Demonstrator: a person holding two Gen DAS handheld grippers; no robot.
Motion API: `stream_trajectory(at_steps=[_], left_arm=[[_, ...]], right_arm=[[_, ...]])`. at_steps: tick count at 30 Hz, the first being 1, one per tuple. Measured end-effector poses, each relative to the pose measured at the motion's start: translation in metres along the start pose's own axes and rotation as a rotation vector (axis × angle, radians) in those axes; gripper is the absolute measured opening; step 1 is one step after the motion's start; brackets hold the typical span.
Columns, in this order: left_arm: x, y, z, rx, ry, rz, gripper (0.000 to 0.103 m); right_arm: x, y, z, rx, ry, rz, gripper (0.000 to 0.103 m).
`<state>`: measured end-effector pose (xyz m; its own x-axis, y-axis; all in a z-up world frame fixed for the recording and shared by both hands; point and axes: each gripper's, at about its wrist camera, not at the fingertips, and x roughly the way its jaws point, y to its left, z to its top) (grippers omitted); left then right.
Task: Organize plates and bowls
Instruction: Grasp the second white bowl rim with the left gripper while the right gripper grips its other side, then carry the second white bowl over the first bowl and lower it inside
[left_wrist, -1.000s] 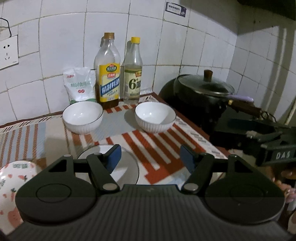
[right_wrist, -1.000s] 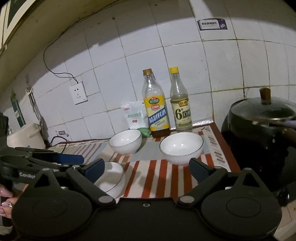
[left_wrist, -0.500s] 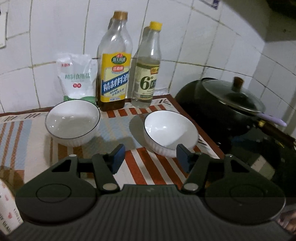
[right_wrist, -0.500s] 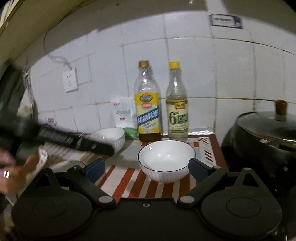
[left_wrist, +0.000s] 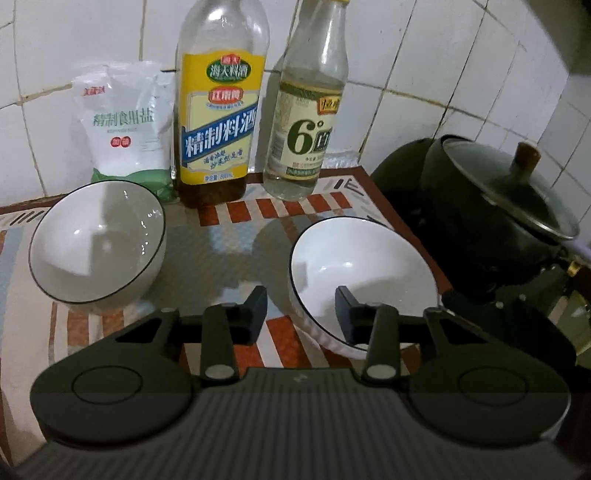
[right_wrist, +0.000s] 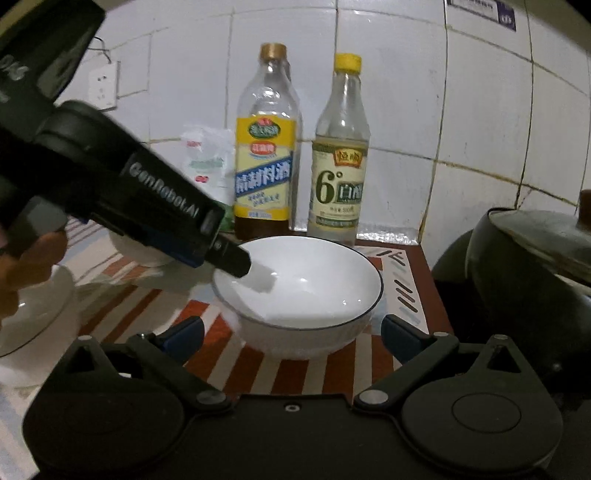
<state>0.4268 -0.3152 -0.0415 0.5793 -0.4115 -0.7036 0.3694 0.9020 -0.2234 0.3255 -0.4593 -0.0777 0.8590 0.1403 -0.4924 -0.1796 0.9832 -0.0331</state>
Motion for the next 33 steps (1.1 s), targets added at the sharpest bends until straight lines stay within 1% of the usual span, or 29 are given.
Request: stream_trajectory(at_steps=[3,4,6,8,9,10,13,14,19,23,27,33], left_arm=[[0.01,0.004,0.003,-0.022,0.014,0.01,0.038],[0.012,0.005,0.004,-0.031,0.012,0.01,0.038],[0.015,0.006,0.005,-0.035,0.008,0.009,0.038],[0.017,0.006,0.007,-0.032,0.008,0.005,0.036],[0.019,0.006,0.007,-0.029,0.013,0.002,0.033],[0.021,0.006,0.007,-0.027,0.02,0.0,0.027],[0.027,0.005,0.006,-0.022,0.037,-0.004,0.017],[0.027,0.004,0.005,-0.014,0.032,-0.005,0.016],[0.027,-0.004,0.002,0.048,0.016,0.033,0.015],[0.021,-0.011,-0.002,0.095,-0.003,0.058,0.014],[0.004,-0.017,-0.008,0.146,-0.038,0.068,0.014],[-0.03,-0.016,-0.018,0.172,-0.046,0.053,0.014]], right_arm=[[0.009,-0.008,0.001,0.036,0.002,0.023,0.103],[0.012,-0.009,0.001,0.027,-0.012,0.029,0.103],[0.016,-0.011,0.001,0.043,-0.007,0.054,0.103],[0.021,-0.01,0.0,0.036,0.008,0.057,0.103],[0.023,-0.008,0.0,0.027,0.012,0.049,0.103],[0.023,-0.007,0.001,0.023,0.013,0.043,0.103],[0.025,-0.006,0.002,0.004,-0.002,0.043,0.103],[0.026,-0.005,0.003,-0.005,-0.001,0.045,0.103],[0.026,-0.002,0.003,-0.03,-0.007,0.031,0.103],[0.021,-0.001,0.001,0.02,0.003,0.03,0.103],[0.008,0.007,0.0,0.014,-0.031,0.02,0.103],[-0.021,0.029,0.001,0.008,-0.041,0.012,0.103]])
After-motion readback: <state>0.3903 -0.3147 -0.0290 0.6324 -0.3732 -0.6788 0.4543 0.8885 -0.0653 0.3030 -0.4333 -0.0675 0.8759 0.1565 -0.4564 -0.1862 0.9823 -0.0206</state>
